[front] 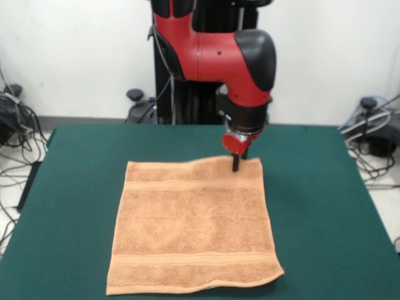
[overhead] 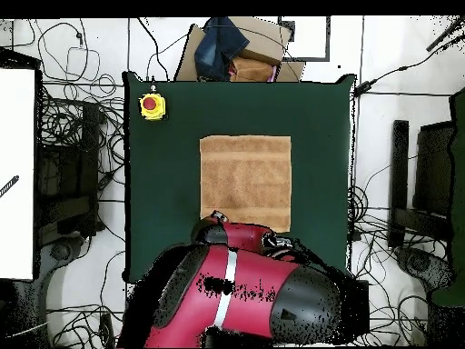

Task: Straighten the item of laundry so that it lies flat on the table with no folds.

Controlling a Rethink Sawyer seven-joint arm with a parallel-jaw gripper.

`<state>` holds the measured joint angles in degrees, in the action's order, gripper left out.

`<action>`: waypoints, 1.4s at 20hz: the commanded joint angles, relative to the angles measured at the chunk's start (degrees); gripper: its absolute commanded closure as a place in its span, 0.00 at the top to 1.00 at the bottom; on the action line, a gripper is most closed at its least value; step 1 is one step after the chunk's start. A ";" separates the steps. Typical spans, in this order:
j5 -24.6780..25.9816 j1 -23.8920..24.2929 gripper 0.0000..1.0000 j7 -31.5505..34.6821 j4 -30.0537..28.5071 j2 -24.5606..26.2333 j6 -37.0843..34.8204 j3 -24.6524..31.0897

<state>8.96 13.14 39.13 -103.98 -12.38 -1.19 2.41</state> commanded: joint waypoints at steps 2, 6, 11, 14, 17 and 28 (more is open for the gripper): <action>-3.53 -1.14 1.00 15.40 -0.48 1.38 -6.26 -0.33; -3.35 -0.99 1.00 15.30 -0.55 1.41 -6.17 -0.27; -3.36 -1.13 1.00 15.05 -0.09 1.31 -6.24 -0.27; -3.55 -1.05 1.00 14.85 0.55 1.08 -6.49 -0.80; -2.47 1.92 1.00 12.81 -0.34 -2.68 -9.23 -0.18; -3.34 6.18 1.00 12.82 -5.17 -21.75 -24.24 -0.14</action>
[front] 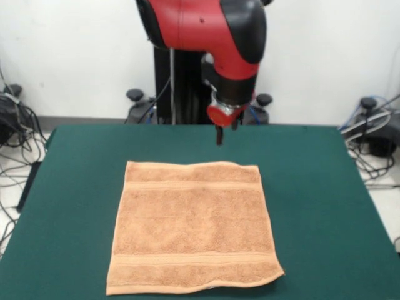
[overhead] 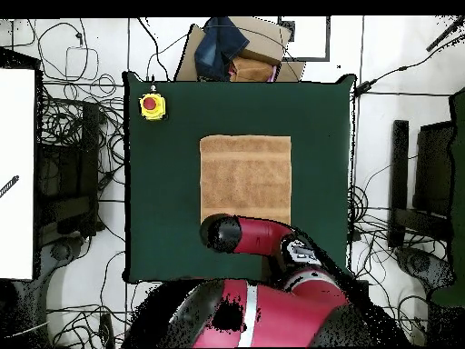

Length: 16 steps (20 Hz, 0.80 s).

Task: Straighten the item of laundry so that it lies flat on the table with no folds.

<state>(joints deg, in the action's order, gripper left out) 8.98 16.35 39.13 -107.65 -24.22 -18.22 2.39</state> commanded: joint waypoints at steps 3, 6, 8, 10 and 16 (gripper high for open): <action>-5.75 4.40 1.00 16.34 -0.81 -10.14 -6.80 -0.12; -7.86 4.60 1.00 19.31 0.67 -9.64 -6.21 -1.64; -9.09 3.12 1.00 20.94 3.92 -8.44 -8.20 -4.43; -9.78 2.77 1.00 20.45 6.74 -5.59 -7.68 -5.81; -13.22 2.00 1.00 20.87 11.77 -1.56 -7.02 -7.70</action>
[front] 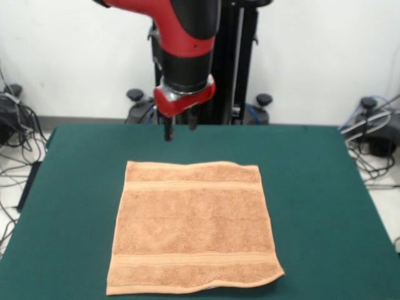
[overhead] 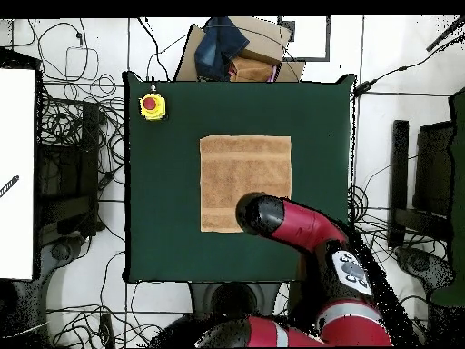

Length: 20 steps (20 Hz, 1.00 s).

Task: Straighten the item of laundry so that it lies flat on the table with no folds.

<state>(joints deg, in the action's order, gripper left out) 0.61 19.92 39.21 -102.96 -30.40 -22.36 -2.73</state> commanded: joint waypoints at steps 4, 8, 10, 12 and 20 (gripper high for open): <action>-6.56 -0.59 1.00 19.91 7.72 6.32 -0.29 -1.56; -8.15 -0.57 1.00 20.76 7.64 8.83 4.27 -1.36; -8.67 -0.54 1.00 20.62 8.08 10.07 5.45 -1.27; -9.09 -0.42 1.00 20.18 8.17 10.66 5.92 -1.11; -10.33 -1.35 1.00 19.54 8.21 11.61 6.21 -1.75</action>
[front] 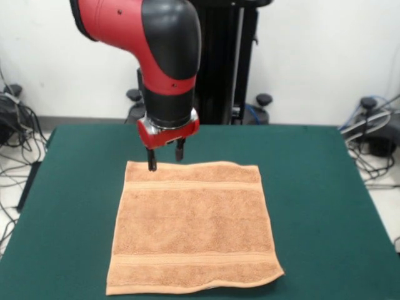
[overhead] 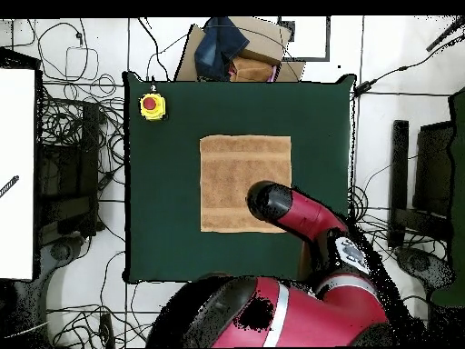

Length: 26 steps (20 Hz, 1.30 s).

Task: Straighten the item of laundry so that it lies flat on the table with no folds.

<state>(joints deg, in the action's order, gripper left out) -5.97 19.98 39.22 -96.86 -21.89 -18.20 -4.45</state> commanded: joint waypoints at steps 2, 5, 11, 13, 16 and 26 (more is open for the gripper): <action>-4.04 -1.74 1.00 19.73 1.86 3.16 2.34 -0.11; -4.28 -1.75 1.00 19.68 1.29 3.20 2.88 -0.01; -4.77 -2.83 1.00 19.77 1.50 3.78 3.01 -0.74; -4.95 -3.08 1.00 19.87 1.42 3.57 2.83 -0.88; -5.16 -3.40 1.00 19.95 1.31 3.15 2.29 -1.13; -5.48 -3.62 1.00 19.89 0.86 2.85 2.15 -0.96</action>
<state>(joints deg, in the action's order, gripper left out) -7.75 17.45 39.22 -96.83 -19.57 -18.14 -4.75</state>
